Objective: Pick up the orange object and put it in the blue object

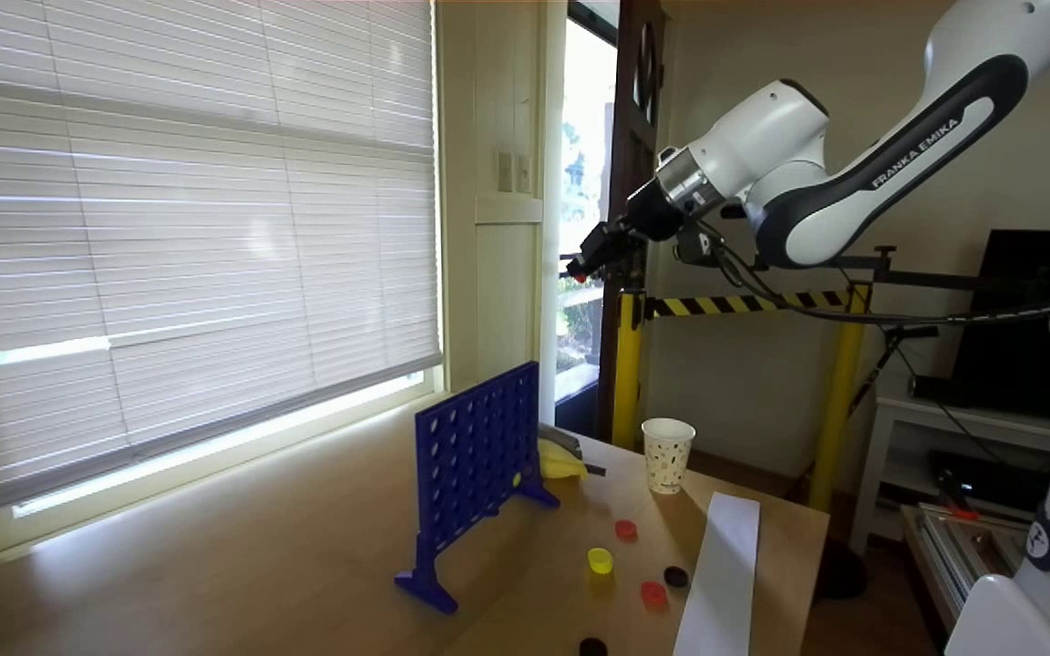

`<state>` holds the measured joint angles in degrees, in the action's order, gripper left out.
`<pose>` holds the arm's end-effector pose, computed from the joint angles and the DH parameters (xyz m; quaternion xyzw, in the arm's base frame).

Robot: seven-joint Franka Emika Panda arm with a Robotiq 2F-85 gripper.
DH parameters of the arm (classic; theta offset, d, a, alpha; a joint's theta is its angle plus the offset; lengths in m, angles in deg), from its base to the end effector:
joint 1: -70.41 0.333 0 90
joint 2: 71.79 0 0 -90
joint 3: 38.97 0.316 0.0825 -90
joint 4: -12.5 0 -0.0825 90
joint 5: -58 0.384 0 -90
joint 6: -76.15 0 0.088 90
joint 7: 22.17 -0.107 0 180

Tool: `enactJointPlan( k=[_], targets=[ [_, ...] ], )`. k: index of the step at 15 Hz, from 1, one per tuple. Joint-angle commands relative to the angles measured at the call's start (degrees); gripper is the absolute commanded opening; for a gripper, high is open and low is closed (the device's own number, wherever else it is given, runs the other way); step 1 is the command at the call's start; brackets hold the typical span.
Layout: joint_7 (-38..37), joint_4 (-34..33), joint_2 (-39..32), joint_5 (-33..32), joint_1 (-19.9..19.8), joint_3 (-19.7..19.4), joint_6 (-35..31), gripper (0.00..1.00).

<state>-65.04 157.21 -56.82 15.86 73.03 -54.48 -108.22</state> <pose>0.4705 -0.0469 0.4681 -0.8870 0.1067 -0.4492 0.0085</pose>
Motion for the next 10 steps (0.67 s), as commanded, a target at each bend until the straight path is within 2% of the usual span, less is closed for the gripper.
enactJointPlan(
  k=[1,3,4,8,10],
  targets=[
    [0.0,0.1,0.2,-0.1,-0.2,0.4,-0.1,0.35],
    [0.0,0.3,0.2,-0.1,-0.3,0.5,-0.1,0.35],
    [0.0,0.3,0.2,-0.1,-0.3,0.5,-0.2,0.10],
    [-4.5,-1.3,1.5,-7.1,-18.3,14.8,-6.6,0.10],
    [-1.7,0.5,4.2,-4.0,-27.2,22.7,-10.7,0.10]
  ],
)
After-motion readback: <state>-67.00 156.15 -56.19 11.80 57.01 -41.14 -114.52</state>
